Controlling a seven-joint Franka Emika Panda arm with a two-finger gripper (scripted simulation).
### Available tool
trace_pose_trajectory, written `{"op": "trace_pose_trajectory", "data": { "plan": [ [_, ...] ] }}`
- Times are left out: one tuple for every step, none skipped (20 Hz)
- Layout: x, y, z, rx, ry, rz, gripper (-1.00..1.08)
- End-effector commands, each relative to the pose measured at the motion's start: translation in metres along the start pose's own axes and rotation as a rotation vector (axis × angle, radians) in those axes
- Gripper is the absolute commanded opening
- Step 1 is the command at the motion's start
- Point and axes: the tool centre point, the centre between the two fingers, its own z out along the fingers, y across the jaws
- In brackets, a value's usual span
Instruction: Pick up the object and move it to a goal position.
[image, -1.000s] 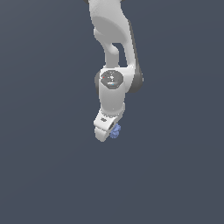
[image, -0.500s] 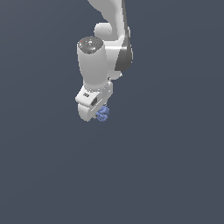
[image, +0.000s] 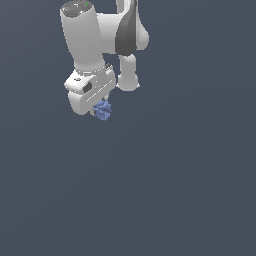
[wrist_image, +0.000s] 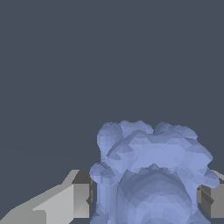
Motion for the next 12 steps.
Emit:
{"op": "trace_pose_trajectory", "data": {
  "plan": [
    [-0.013, -0.002, -0.013, 0.001, 0.001, -0.001, -1.00],
    [-0.017, -0.003, -0.018, 0.001, 0.001, -0.001, -1.00],
    [-0.021, -0.003, -0.022, 0.001, 0.001, -0.001, -1.00],
    [-0.024, -0.003, -0.025, 0.001, 0.001, -0.001, -1.00],
    [-0.027, -0.004, -0.028, 0.001, 0.001, -0.001, -1.00],
    [-0.030, -0.004, -0.030, 0.001, 0.001, -0.001, -1.00],
    [-0.031, -0.004, -0.032, 0.001, 0.001, -0.001, -1.00],
    [-0.033, -0.004, -0.033, 0.001, 0.000, -0.001, -1.00],
    [-0.033, -0.004, -0.034, 0.001, 0.000, -0.001, -1.00],
    [-0.034, -0.004, -0.034, 0.001, -0.001, -0.001, -1.00],
    [-0.033, -0.004, -0.034, 0.001, -0.001, -0.001, -1.00],
    [-0.033, -0.003, -0.033, 0.001, -0.001, -0.001, -1.00]
  ]
}}
